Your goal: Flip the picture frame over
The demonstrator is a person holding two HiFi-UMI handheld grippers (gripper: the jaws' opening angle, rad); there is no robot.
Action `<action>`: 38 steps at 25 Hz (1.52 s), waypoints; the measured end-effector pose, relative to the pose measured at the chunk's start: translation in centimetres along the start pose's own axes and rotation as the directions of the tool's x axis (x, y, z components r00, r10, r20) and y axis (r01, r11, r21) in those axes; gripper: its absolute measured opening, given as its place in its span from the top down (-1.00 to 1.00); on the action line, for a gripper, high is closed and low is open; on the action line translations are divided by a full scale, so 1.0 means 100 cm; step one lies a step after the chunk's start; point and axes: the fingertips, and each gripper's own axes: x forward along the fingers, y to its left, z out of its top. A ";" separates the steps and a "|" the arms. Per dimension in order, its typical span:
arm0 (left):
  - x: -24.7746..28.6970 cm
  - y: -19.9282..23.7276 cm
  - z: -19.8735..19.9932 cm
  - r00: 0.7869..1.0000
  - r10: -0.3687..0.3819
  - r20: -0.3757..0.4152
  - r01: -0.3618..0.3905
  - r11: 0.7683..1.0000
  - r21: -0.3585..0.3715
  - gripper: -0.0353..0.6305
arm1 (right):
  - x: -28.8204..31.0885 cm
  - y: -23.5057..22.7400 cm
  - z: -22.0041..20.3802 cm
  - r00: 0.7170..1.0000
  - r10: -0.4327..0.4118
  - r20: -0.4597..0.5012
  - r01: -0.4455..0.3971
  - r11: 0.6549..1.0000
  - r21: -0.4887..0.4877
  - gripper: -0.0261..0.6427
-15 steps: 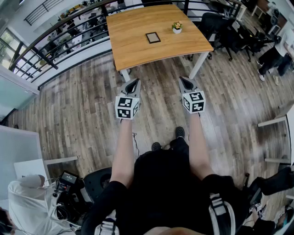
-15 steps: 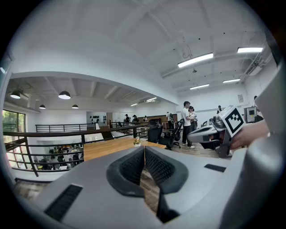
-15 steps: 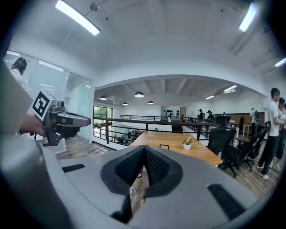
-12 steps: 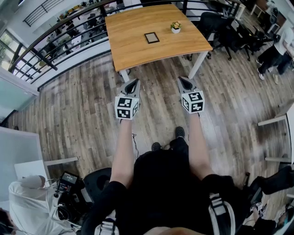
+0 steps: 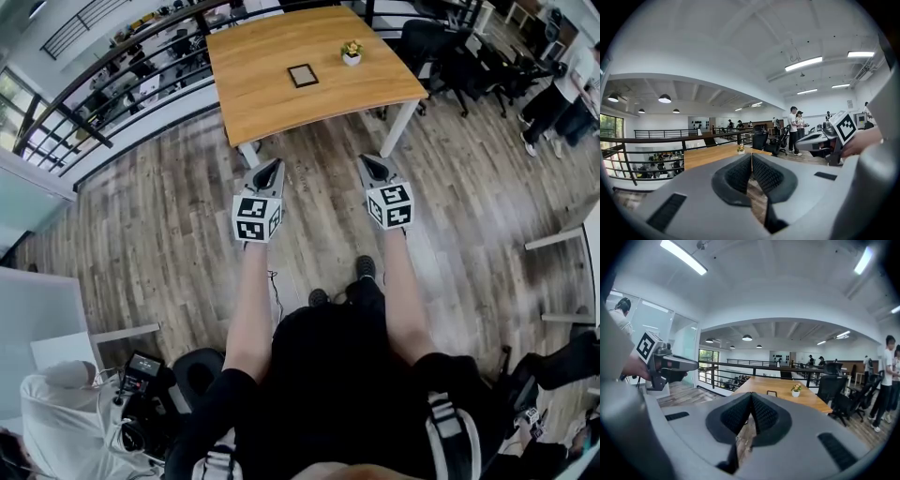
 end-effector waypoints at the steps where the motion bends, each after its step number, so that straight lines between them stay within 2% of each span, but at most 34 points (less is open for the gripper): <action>1: 0.000 -0.001 0.001 1.000 -0.002 0.002 0.002 1.000 -0.004 0.83 | 0.000 0.000 0.001 1.000 0.000 0.000 0.000 1.000 -0.001 0.90; 5: 0.000 -0.001 -0.002 1.000 -0.005 0.003 0.005 1.000 -0.028 0.83 | -0.001 0.000 -0.001 1.000 0.000 0.000 0.000 1.000 0.001 0.90; 13: 0.009 0.001 -0.006 1.000 -0.006 -0.004 0.006 1.000 -0.017 0.82 | 0.010 -0.002 -0.002 1.000 0.007 0.009 -0.007 1.000 -0.005 0.90; 15: 0.013 0.000 -0.006 1.000 -0.001 -0.007 0.001 1.000 -0.015 0.82 | 0.013 -0.004 0.000 1.000 0.010 0.016 -0.010 1.000 -0.020 0.78; 19: 0.019 0.002 -0.005 1.000 0.024 0.014 -0.023 1.000 -0.010 0.82 | 0.018 -0.008 -0.001 1.000 0.013 0.024 -0.012 0.999 -0.038 0.27; 23: 0.027 0.004 -0.005 0.999 0.039 0.022 -0.038 0.999 -0.011 0.77 | 0.022 -0.015 -0.005 0.999 0.015 0.037 -0.014 1.000 -0.020 0.00; 25: 0.034 0.005 -0.006 0.999 0.037 0.023 -0.037 0.999 -0.020 0.46 | 0.026 -0.019 -0.007 0.999 0.018 0.036 -0.017 1.000 -0.008 -0.06; 26: 0.037 0.005 -0.007 0.999 0.039 0.021 -0.039 0.999 -0.022 0.41 | 0.028 -0.021 -0.008 0.999 0.018 0.035 -0.018 1.000 -0.003 -0.09; 38: 0.085 0.008 -0.029 0.994 0.100 -0.032 -0.101 0.994 -0.040 0.36 | 0.065 -0.051 -0.027 0.993 0.120 -0.002 -0.120 0.993 0.008 -0.16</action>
